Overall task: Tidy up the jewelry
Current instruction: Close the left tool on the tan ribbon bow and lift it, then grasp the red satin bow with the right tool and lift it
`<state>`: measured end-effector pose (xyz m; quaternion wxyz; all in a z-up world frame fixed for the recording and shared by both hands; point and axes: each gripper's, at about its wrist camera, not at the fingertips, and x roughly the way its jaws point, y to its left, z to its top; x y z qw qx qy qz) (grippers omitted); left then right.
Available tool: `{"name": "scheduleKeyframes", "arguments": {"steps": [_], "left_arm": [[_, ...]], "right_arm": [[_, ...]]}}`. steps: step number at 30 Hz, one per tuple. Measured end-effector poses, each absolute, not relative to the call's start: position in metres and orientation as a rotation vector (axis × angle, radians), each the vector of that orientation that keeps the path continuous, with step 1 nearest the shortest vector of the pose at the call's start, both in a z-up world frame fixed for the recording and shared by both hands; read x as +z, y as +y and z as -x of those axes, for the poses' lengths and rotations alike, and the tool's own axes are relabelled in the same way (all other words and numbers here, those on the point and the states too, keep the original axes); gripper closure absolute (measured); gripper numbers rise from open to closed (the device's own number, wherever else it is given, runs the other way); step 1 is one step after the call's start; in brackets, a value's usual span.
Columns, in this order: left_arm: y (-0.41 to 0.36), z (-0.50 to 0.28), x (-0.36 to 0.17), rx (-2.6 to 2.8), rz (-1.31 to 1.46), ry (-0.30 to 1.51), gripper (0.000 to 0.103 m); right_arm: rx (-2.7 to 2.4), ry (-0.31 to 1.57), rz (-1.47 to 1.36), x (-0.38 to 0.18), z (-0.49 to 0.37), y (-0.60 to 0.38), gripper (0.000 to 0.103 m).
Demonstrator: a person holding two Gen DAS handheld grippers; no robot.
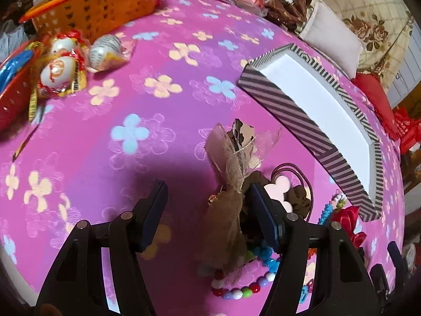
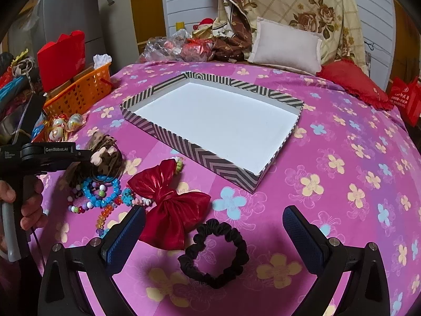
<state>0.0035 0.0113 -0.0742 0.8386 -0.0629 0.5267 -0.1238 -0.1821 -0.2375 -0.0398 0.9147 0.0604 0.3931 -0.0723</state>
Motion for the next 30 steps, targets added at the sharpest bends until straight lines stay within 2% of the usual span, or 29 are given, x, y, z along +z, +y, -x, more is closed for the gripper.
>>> {"name": "scheduleKeyframes", "arguments": {"steps": [2, 4, 6, 9, 12, 19, 30], "left_arm": [[0.009, -0.006, -0.074, -0.249, 0.128, 1.112, 0.039], [0.008, -0.008, -0.074, -0.263, 0.142, 1.118, 0.054], [0.005, -0.008, -0.074, -0.286, 0.143, 1.129, 0.073], [0.004, -0.007, -0.07, -0.299, 0.152, 1.122, 0.078], [0.01, -0.007, -0.064, -0.324, 0.201, 1.126, 0.079], [0.017, -0.002, -0.04, -0.357, 0.218, 1.072, 0.079], [0.028, 0.004, -0.017, -0.398, 0.25, 1.011, 0.079]], "right_arm": [[-0.146, 0.812, -0.123, -0.041, 0.181, -0.237, 0.0], [-0.141, 0.814, -0.12, -0.041, 0.181, -0.236, 0.0], [-0.136, 0.816, -0.117, -0.042, 0.18, -0.235, 0.0], [-0.105, 0.815, -0.104, -0.042, 0.179, -0.228, 0.0], [-0.057, 0.813, -0.089, -0.038, 0.175, -0.217, 0.001], [0.026, 0.805, -0.074, -0.031, 0.165, -0.195, 0.016], [0.034, 0.83, -0.081, -0.038, 0.149, -0.191, 0.017]]}}
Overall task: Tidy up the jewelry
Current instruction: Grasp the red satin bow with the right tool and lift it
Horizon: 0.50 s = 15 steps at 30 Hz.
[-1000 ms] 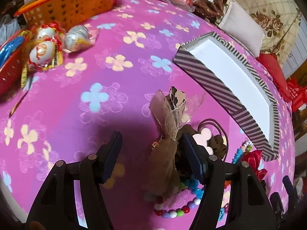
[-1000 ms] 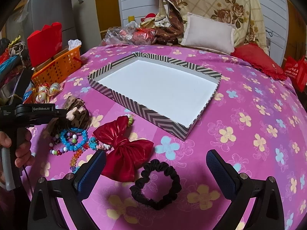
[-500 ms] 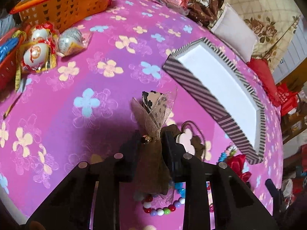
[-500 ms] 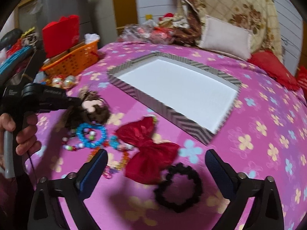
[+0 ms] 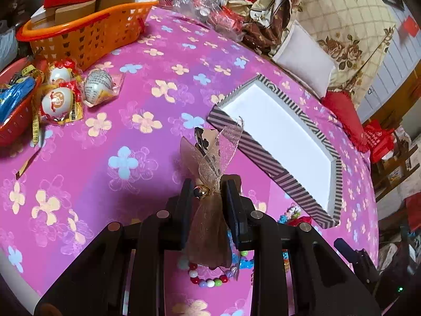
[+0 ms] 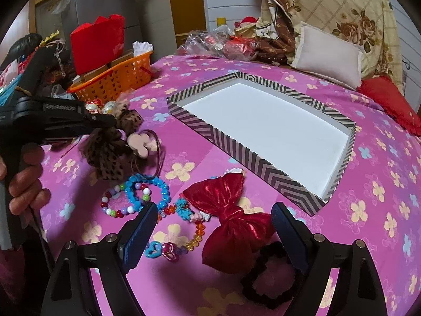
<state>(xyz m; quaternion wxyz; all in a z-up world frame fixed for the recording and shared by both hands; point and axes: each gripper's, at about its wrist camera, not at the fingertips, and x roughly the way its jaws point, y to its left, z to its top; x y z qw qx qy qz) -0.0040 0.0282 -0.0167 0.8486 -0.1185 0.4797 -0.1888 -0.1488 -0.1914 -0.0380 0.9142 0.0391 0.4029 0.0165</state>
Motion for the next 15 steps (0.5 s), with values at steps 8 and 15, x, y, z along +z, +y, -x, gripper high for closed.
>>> {"name": "scheduleKeyframes", "arguments": {"steps": [8, 15], "left_arm": [[0.042, 0.001, -0.011, -0.386, 0.291, 0.993, 0.079], [0.05, 0.002, -0.006, -0.368, 0.307, 0.963, 0.079]], "right_arm": [[0.017, 0.86, -0.105, -0.049, 0.147, -0.205, 0.017], [0.025, 0.895, -0.055, -0.062, 0.132, -0.204, 0.017]]}}
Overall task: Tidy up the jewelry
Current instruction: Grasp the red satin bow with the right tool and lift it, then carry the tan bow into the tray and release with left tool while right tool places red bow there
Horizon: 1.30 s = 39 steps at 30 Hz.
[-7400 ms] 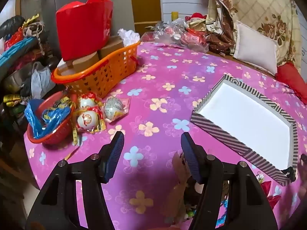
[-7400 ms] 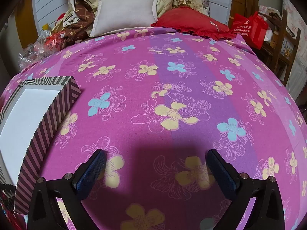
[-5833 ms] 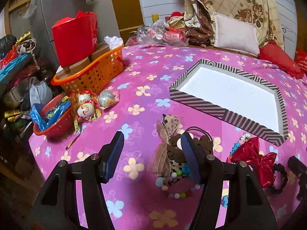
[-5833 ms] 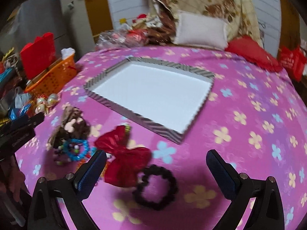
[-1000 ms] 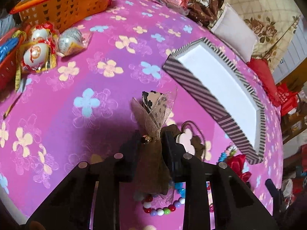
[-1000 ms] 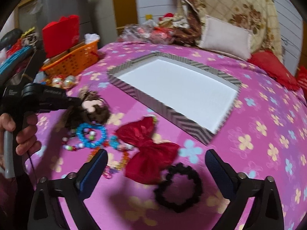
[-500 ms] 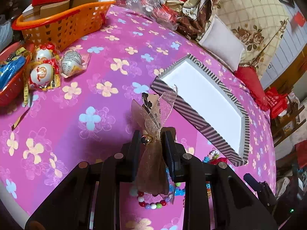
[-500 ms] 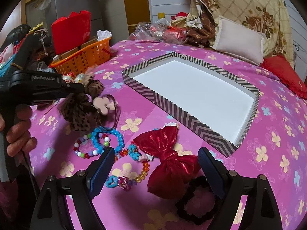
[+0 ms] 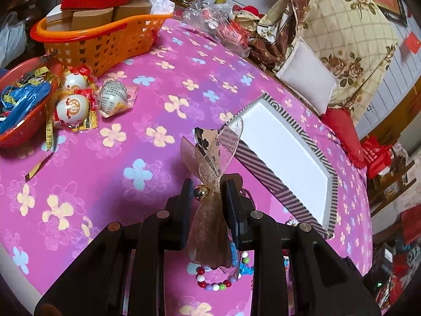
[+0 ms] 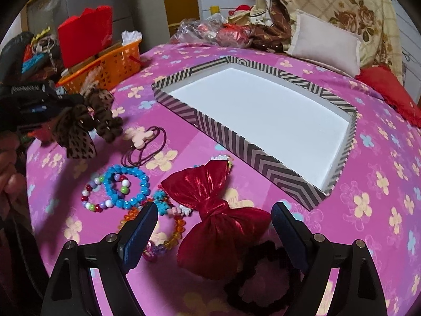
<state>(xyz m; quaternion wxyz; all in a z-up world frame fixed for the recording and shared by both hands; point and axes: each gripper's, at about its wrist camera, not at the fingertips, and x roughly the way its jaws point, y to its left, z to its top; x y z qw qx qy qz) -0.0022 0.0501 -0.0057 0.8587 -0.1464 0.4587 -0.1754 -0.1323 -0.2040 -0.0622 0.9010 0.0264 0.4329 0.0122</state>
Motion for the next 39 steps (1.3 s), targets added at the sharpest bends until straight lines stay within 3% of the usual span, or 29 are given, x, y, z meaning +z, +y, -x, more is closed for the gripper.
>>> {"name": "scheduleKeyframes", "arguments": {"steps": [3, 5, 10, 12, 14, 17, 39], "left_arm": [[0.053, 0.002, -0.006, -0.36, 0.306, 0.961, 0.079], [0.054, 0.002, -0.006, -0.353, 0.301, 0.96, 0.079], [0.054, 0.002, -0.006, -0.351, 0.299, 0.959, 0.079], [0.053, 0.002, -0.006, -0.355, 0.297, 0.959, 0.079], [0.052, 0.001, -0.006, -0.355, 0.289, 0.956, 0.079], [0.047, 0.001, -0.005, -0.356, 0.274, 0.953, 0.079], [0.026, 0.025, 0.013, -0.424, 0.237, 0.899, 0.079]], "right_arm": [[0.04, 0.923, -0.043, -0.07, 0.126, -0.208, 0.026], [0.056, 0.942, -0.052, -0.072, 0.123, -0.212, 0.04], [0.082, 0.962, -0.038, -0.075, 0.121, -0.219, 0.045], [0.101, 0.973, -0.058, -0.078, 0.118, -0.222, 0.056], [0.115, 0.957, -0.084, -0.079, 0.119, -0.227, 0.075], [0.13, 0.952, -0.134, -0.077, 0.122, -0.232, 0.084], [0.148, 0.767, -0.312, -0.007, 0.155, -0.244, 0.085]]}}
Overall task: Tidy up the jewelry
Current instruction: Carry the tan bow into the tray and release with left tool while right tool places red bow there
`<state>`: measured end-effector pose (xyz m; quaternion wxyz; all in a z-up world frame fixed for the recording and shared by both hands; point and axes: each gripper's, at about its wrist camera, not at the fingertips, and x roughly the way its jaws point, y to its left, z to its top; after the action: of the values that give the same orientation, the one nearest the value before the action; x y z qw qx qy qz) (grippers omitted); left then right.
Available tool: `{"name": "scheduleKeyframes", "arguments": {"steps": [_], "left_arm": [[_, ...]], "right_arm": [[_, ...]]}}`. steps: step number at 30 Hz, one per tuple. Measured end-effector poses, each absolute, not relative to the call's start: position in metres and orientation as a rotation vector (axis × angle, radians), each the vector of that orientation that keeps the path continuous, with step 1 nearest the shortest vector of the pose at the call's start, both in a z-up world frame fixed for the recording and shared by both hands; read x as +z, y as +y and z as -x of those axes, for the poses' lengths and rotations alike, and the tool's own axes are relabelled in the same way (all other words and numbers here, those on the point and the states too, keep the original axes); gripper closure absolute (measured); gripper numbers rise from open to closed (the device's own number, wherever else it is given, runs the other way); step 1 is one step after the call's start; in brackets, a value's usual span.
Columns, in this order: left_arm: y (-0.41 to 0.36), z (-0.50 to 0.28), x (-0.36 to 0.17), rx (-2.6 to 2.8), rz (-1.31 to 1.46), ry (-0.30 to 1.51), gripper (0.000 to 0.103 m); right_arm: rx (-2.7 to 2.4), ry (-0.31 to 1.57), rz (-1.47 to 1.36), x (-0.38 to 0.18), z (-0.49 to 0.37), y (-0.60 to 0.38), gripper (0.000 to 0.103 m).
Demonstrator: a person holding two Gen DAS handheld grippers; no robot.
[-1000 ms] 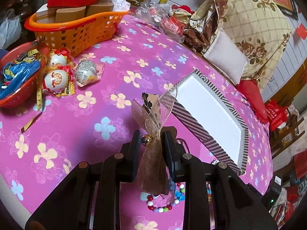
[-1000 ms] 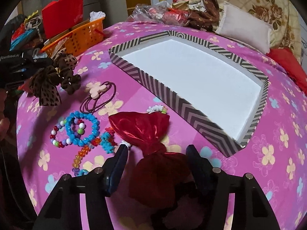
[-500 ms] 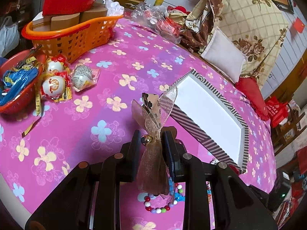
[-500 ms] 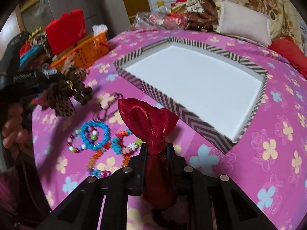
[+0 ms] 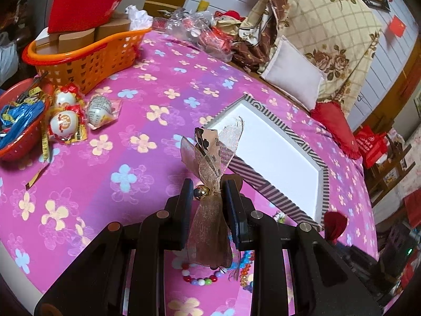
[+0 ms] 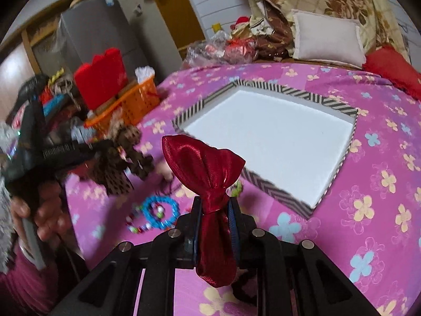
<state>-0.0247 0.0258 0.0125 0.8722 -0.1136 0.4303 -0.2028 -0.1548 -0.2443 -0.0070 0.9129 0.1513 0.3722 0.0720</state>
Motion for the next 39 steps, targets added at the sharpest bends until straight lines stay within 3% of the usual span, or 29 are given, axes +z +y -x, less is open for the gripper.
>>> {"name": "scheduleKeyframes", "arguments": {"steps": [26, 39], "left_arm": [[-0.029, 0.039, 0.016, -0.481, 0.111, 0.857, 0.079], [-0.062, 0.018, 0.045, -0.556, 0.142, 0.838, 0.079]], "right_arm": [[0.079, 0.756, -0.282, -0.003, 0.14, -0.271, 0.085], [0.021, 0.771, -0.287, -0.01, 0.12, -0.302, 0.085]]}}
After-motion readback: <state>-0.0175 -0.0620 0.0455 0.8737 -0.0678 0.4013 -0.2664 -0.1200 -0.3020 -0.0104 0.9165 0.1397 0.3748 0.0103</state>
